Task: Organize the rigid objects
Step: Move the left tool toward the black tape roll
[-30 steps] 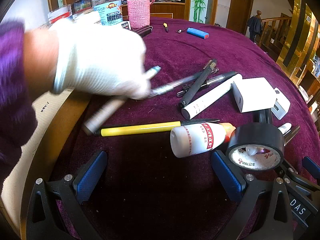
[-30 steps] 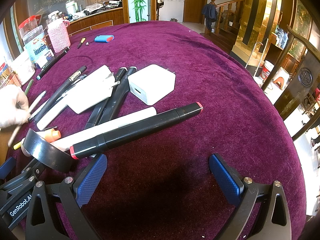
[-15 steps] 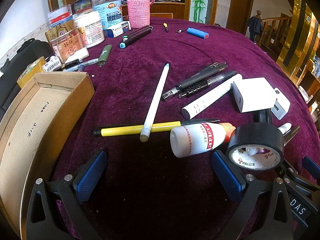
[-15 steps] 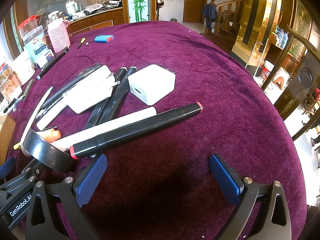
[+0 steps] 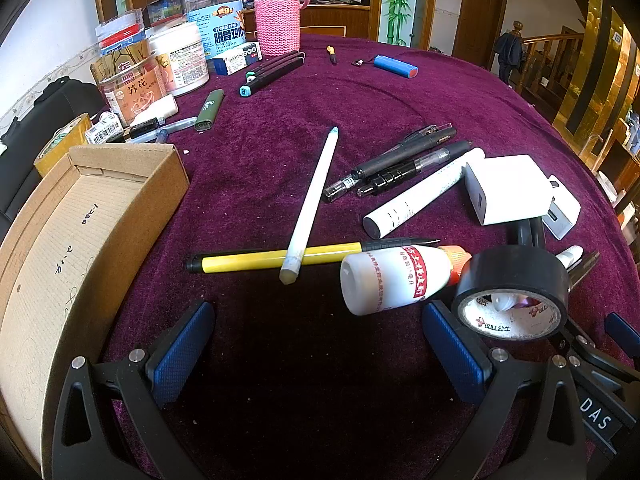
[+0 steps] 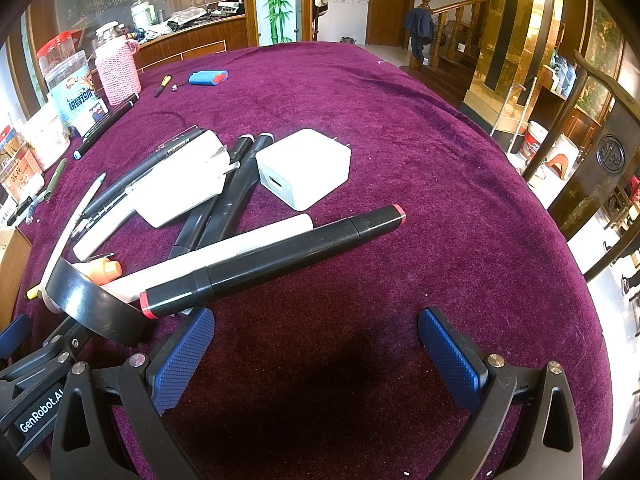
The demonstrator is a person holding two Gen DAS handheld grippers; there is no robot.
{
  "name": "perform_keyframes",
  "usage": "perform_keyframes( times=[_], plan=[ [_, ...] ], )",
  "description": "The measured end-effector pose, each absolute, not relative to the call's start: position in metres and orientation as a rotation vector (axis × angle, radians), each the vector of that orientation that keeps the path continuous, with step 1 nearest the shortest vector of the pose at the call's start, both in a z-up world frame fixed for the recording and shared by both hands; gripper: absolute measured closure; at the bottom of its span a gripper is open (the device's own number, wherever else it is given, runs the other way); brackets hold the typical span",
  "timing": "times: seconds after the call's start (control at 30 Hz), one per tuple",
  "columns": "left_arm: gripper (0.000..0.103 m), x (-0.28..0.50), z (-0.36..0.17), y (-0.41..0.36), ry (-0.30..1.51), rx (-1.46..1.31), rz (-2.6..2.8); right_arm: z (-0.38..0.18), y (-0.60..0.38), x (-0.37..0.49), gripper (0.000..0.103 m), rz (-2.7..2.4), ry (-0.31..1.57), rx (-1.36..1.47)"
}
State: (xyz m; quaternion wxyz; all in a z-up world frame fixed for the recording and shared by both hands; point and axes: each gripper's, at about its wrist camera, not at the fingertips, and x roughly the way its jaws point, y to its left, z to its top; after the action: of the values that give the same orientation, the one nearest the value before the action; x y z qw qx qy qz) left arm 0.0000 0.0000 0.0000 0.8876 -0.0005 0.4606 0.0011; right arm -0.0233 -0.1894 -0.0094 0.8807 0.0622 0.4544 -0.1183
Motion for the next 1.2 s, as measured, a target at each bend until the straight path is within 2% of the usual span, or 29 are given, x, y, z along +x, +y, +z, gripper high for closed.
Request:
perform_keyframes(
  times=[0.53, 0.73, 1.2],
  plan=[
    [0.0, 0.0, 0.0, 0.0, 0.96, 0.004, -0.009, -0.009, -0.189, -0.023, 0.001, -0.247, 0.947, 0.129],
    [0.0, -0.007, 0.001, 0.003, 1.057, 0.049, -0.09, -0.009, -0.191, -0.022, 0.001, -0.216, 0.951, 0.11],
    [0.0, -0.02, 0.002, 0.002, 1.013, 0.055, -0.095, -0.009, -0.19, -0.014, 0.001, -0.122, 1.049, 0.079]
  ],
)
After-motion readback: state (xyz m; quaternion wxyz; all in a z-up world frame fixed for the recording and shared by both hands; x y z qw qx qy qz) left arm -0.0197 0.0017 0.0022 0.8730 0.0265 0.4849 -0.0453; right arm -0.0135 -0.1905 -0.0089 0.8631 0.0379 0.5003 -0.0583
